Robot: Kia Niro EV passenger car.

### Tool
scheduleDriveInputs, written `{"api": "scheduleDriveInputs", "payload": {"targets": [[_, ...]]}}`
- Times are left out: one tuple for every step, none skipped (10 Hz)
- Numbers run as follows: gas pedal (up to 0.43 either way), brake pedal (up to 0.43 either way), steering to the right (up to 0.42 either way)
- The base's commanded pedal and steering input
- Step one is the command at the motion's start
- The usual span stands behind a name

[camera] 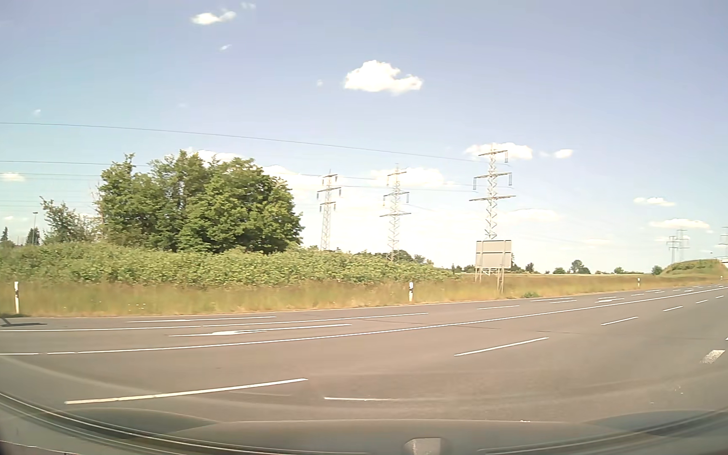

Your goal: Follow the waypoints while adhering to traffic rules and regulations

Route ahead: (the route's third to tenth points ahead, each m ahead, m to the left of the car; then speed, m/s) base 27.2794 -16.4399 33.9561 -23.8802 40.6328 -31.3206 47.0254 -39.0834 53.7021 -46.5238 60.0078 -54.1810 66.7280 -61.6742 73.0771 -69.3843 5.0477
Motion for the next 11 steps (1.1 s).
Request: {"api": "scheduleDriveInputs", "payload": {"targets": [[0.319,0.03,0.369],[0.319,0.03,0.363],[0.319,0.03,0.355],[0.319,0.03,0.345],[0.319,0.03,0.336],[0.319,0.037,0.329],[0.319,0.037,0.322],[0.319,0.037,0.315],[0.319,0.03,0.307],[0.319,0.03,0.298],[0.319,0.03,0.285]]}}
